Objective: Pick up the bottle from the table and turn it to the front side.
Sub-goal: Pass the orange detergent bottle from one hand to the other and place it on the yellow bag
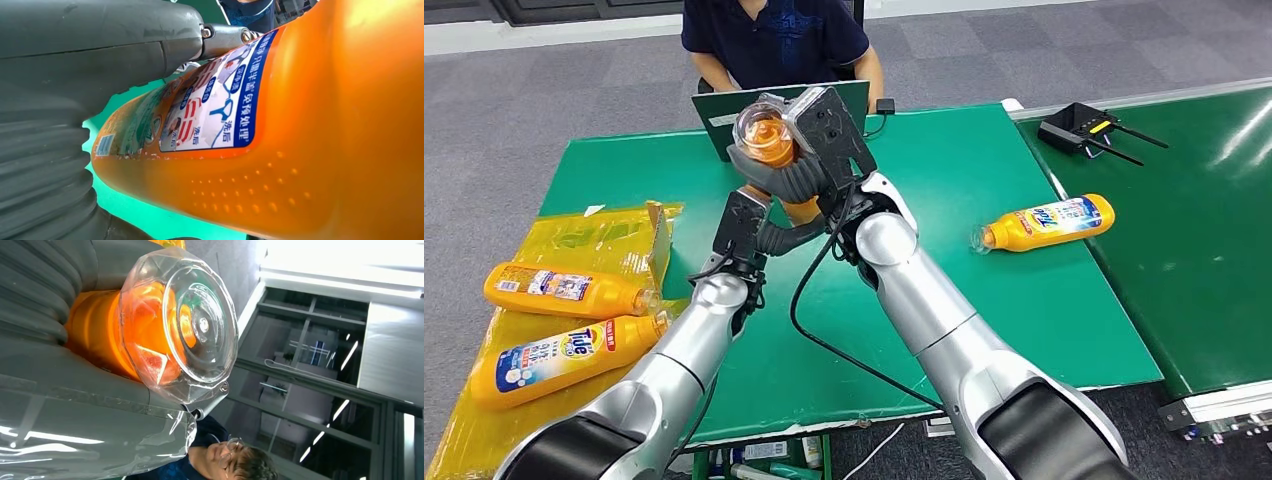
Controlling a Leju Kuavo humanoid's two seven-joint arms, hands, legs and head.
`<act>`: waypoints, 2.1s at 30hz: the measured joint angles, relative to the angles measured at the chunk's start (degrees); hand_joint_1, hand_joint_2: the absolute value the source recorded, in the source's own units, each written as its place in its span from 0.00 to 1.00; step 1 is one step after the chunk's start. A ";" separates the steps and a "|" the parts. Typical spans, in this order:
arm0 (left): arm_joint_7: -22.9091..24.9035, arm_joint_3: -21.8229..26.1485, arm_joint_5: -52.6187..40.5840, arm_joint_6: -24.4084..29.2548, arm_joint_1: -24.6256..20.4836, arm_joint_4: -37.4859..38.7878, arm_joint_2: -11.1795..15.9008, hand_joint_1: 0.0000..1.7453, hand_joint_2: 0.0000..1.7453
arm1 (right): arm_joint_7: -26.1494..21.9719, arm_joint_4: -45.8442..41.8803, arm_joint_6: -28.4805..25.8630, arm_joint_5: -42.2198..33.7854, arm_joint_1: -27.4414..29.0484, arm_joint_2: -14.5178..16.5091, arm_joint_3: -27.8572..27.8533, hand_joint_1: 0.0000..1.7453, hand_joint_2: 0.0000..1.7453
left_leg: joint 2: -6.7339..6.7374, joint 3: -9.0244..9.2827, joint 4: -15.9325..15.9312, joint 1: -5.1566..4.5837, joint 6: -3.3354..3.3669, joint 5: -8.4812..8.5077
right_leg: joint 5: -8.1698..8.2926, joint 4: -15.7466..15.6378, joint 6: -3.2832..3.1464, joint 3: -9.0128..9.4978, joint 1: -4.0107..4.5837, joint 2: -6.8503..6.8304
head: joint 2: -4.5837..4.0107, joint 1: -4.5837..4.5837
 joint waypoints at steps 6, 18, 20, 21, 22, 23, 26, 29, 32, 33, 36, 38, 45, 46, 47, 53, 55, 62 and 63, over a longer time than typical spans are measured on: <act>-0.02 0.02 0.09 0.12 -0.21 0.34 -0.19 0.00 1.00 | 0.02 -0.10 -0.10 -0.08 0.00 0.00 0.07 1.00 1.00 | 0.00 0.00 0.00 0.00 0.00 0.00 | 0.00 0.00 0.00 0.00 0.00 0.00 | 0.01 0.01; -0.04 0.15 1.10 -0.83 -0.68 1.45 -0.79 0.00 1.00 | 0.02 -0.10 -0.59 -0.99 0.21 -0.01 0.24 1.00 1.00 | 0.00 0.00 0.00 0.00 0.00 0.00 | 0.00 0.00 0.00 0.00 0.00 0.00 | 0.01 0.01; -0.04 0.26 1.40 -1.54 -0.86 1.73 -0.85 0.00 1.00 | 0.02 -0.10 -0.60 -1.02 0.21 -0.03 0.24 1.00 1.00 | 0.00 0.00 0.00 0.00 0.00 0.00 | 0.00 0.00 0.00 0.00 0.00 0.00 | 0.00 0.01; -0.04 0.31 1.54 -1.92 -0.94 1.88 -0.87 0.17 1.00 | 0.02 -0.10 -0.60 -1.02 0.21 -0.04 0.24 1.00 1.00 | 0.00 0.00 0.00 0.00 0.00 0.00 | 0.00 0.00 0.00 0.00 0.00 0.00 | 0.00 0.01; -0.04 0.35 1.66 -2.26 -1.01 2.03 -0.88 0.42 1.00 | 0.02 -0.10 -0.61 -1.02 0.21 -0.05 0.24 1.00 1.00 | 0.00 0.00 0.00 0.00 0.00 0.00 | 0.00 0.00 0.00 0.00 0.00 0.00 | 0.00 0.01; -0.04 0.38 1.72 -2.48 -1.08 2.15 -0.90 0.67 1.00 | 0.02 -0.10 -0.61 -1.02 0.21 -0.08 0.24 1.00 1.00 | 0.00 0.00 0.00 0.00 0.00 0.00 | 0.00 0.00 0.00 0.00 0.00 0.00 | 0.01 0.01; -0.04 0.45 1.85 -2.96 -1.28 2.47 -0.92 1.00 1.00 | 0.03 -0.10 -0.61 -1.02 0.21 -0.13 0.24 1.00 1.00 | 0.00 0.00 0.00 0.00 0.00 0.00 | 0.00 0.00 0.00 0.00 0.00 0.00 | 0.01 0.01; -0.04 0.53 2.04 -3.85 -1.43 2.72 -0.92 1.00 1.00 | 0.07 -0.10 -0.60 -1.02 0.23 -0.15 0.24 1.00 1.00 | 0.00 0.00 0.00 0.00 0.00 0.00 | 0.00 0.00 0.00 0.00 0.00 0.00 | 0.01 0.01; -0.01 0.66 2.16 -4.81 -1.57 2.89 -0.91 1.00 1.00 | 0.14 -0.10 -0.59 -1.02 0.27 -0.17 0.24 1.00 1.00 | 0.00 0.00 0.00 0.00 0.00 0.00 | 0.00 0.00 0.00 0.00 0.00 0.00 | 0.01 0.01; 0.00 0.74 2.17 -4.95 -1.60 2.93 -0.91 1.00 1.00 | 0.14 -0.10 -0.59 -1.02 0.29 -0.17 0.24 1.00 1.00 | 0.00 0.00 0.00 0.00 0.00 0.00 | 0.00 0.00 0.00 0.00 0.00 0.00 | 0.01 0.01; 0.01 0.99 2.18 -5.05 -1.62 3.01 -0.90 1.00 1.00 | 0.17 -0.10 -0.58 -1.04 0.36 -0.17 0.24 1.00 1.00 | 0.00 0.00 0.00 0.00 0.00 0.00 | 0.00 0.00 0.00 0.00 0.00 0.00 | 0.01 0.01; 0.00 1.05 2.18 -5.07 -1.63 3.03 -0.90 1.00 1.00 | 0.19 -0.10 -0.58 -1.07 0.37 -0.17 0.24 1.00 1.00 | 0.00 0.00 0.00 0.00 0.00 0.00 | 0.00 0.00 0.00 0.00 0.00 0.00 | 0.01 0.01; 0.00 1.09 2.18 -5.15 -1.67 3.15 -0.90 1.00 1.00 | 0.20 -0.10 -0.58 -0.86 0.38 -0.17 0.24 1.00 1.00 | 0.00 0.00 0.00 0.00 0.00 0.00 | 0.00 0.00 0.00 0.00 0.00 0.00 | 0.01 0.01; 0.00 1.09 2.18 -5.17 -1.68 3.16 -0.90 1.00 1.00 | 0.20 -0.10 -0.58 -0.78 0.39 -0.17 0.24 1.00 1.00 | 0.00 0.00 0.00 0.00 0.00 0.00 | 0.00 0.00 0.00 0.00 0.00 0.00 | 0.01 0.01; 0.00 1.09 2.18 -5.19 -1.68 3.17 -0.90 1.00 1.00 | 0.20 -0.10 -0.59 -0.70 0.40 -0.17 0.24 1.00 1.00 | 0.00 0.00 0.00 0.00 0.00 0.00 | 0.00 0.00 0.00 0.00 0.00 0.00 | 0.01 0.01; 0.00 1.09 2.18 -5.21 -1.68 3.23 -0.90 1.00 1.00 | 0.21 -0.10 -0.56 -0.55 0.43 -0.17 0.24 1.00 1.00 | 0.00 0.00 0.00 0.00 0.00 0.00 | 0.00 0.00 0.00 0.00 0.00 0.00 | 0.01 0.01; -0.01 1.12 2.18 -5.21 -1.68 3.23 -0.90 1.00 1.00 | 0.21 -0.10 -0.54 -0.50 0.43 -0.17 0.24 0.66 1.00 | 0.00 0.00 0.00 0.00 0.00 0.00 | 0.00 0.00 0.00 0.00 0.00 0.00 | 0.01 0.01; -0.04 1.15 2.17 -5.65 -1.64 3.48 -0.92 1.00 1.00 | -0.06 -0.10 -0.43 -0.42 0.38 -0.15 0.24 0.00 1.00 | -0.01 0.00 0.00 0.00 0.00 0.00 | 0.00 0.00 0.00 0.00 0.00 0.00 | 0.01 0.01; -0.05 1.15 2.17 -5.65 -1.64 3.53 -0.92 1.00 1.00 | -0.07 -0.10 -0.44 -0.42 0.39 -0.15 0.24 0.00 1.00 | -0.01 0.00 0.00 0.00 0.00 0.00 | 0.00 0.00 0.00 0.00 0.00 0.00 | 0.01 0.01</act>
